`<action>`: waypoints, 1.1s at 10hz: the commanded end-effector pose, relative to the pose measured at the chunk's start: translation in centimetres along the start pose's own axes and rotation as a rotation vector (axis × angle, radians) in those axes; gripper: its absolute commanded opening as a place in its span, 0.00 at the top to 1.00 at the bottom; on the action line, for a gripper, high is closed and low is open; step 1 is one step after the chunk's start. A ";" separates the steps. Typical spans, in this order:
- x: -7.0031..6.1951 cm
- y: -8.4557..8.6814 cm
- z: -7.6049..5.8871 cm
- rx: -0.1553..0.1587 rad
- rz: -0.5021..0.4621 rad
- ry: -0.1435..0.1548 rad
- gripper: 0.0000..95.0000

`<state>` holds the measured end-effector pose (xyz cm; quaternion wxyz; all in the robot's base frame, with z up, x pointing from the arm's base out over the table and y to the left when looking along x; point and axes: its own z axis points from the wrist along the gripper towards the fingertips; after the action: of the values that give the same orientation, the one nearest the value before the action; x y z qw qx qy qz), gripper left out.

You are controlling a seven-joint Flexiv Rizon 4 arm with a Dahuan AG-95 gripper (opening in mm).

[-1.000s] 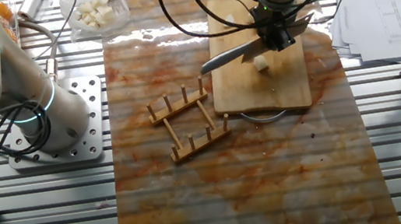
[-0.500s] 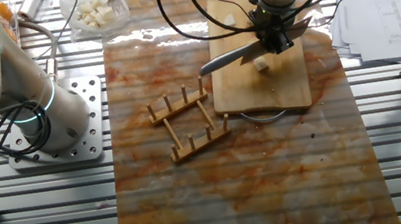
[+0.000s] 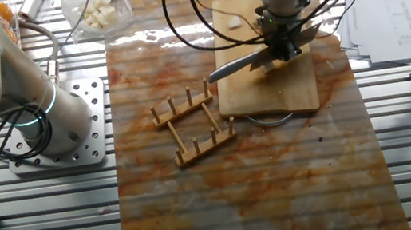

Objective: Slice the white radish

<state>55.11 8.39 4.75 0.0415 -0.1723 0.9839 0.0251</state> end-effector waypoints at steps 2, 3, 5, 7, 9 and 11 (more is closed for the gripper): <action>-2.8 1.1 2.2 0.018 0.020 -0.010 1.00; -3.1 1.3 2.2 0.004 0.021 -0.029 1.00; -3.4 1.2 1.1 0.005 0.002 0.005 1.00; -3.8 1.8 -2.1 -0.053 0.029 0.021 1.00; -3.6 2.1 -4.4 -0.080 0.056 0.029 1.00; -3.5 2.6 -5.7 -0.099 0.066 0.042 1.00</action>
<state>56.94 11.47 10.31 0.0164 -0.1385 0.9877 0.0703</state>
